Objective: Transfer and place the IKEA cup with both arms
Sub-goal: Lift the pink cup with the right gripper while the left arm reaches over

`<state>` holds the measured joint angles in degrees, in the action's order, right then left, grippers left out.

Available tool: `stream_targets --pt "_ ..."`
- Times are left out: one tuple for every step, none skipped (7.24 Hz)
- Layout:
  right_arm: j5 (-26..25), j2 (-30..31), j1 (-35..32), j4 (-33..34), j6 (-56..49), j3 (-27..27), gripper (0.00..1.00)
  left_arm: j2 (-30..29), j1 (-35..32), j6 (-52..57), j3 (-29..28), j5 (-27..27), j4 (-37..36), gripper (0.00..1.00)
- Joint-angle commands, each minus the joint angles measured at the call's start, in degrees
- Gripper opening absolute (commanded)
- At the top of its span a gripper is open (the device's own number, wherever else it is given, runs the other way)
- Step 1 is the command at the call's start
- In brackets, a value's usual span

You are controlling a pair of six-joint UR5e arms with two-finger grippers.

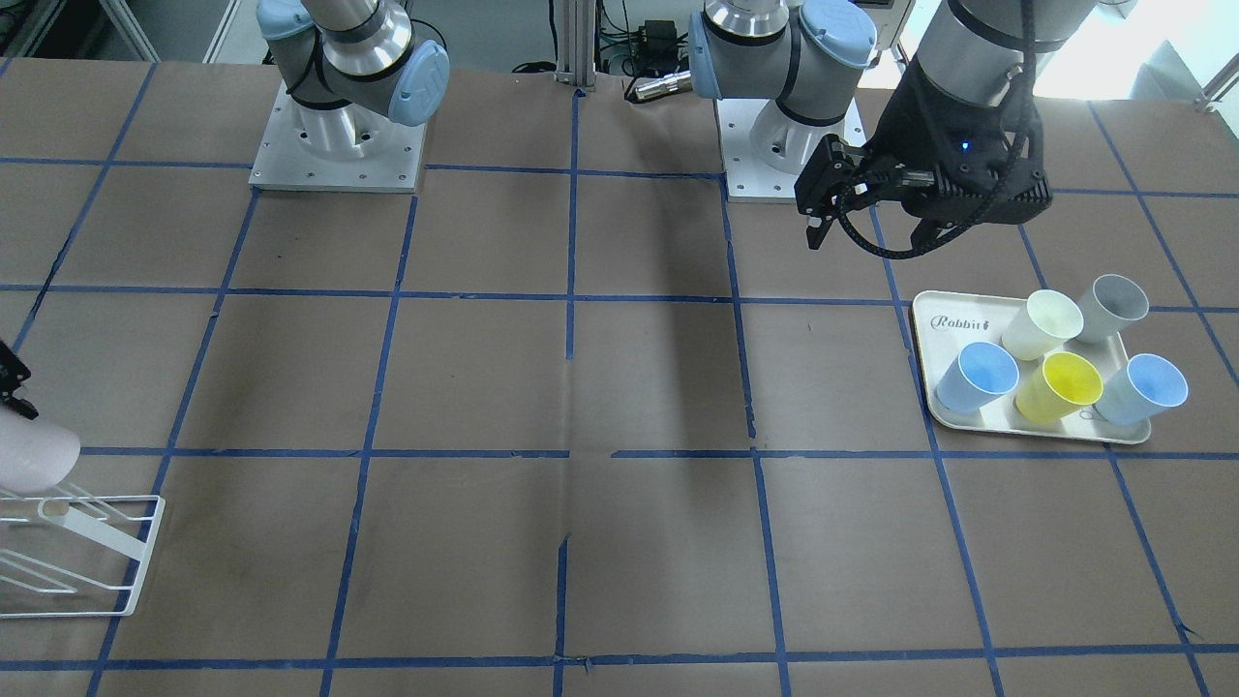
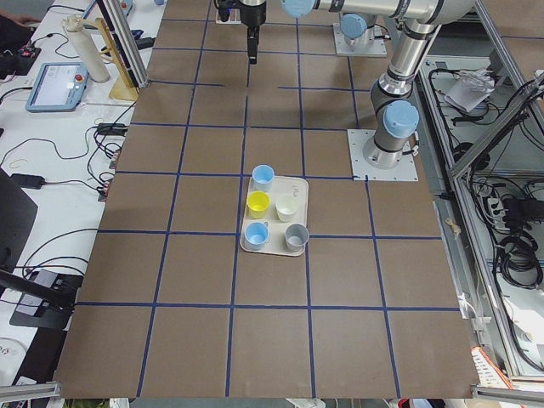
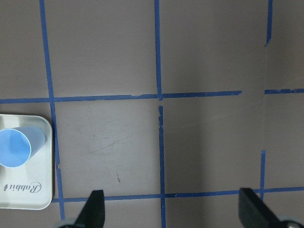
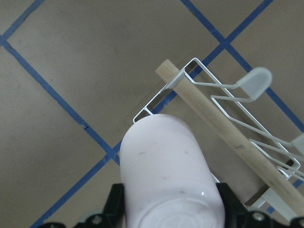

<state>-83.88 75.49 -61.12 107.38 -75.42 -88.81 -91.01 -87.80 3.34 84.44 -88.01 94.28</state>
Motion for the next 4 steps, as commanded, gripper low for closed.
stream_targets --pt "0.5 6.0 0.0 -5.0 1.1 0.0 0.50 0.0 0.0 0.1 -0.8 1.3 0.0 1.00" --pt "4.0 7.6 -0.1 -7.2 1.9 -0.1 0.50 0.0 0.2 0.1 -0.8 2.6 0.0 1.00" --pt "8.8 8.5 -0.1 -10.4 5.2 -0.1 0.50 0.0 0.5 0.8 -0.8 2.8 0.0 1.00" --pt "14.7 9.1 -0.4 -14.7 7.7 -0.1 0.50 0.3 0.7 0.9 -0.4 4.1 0.7 1.00"
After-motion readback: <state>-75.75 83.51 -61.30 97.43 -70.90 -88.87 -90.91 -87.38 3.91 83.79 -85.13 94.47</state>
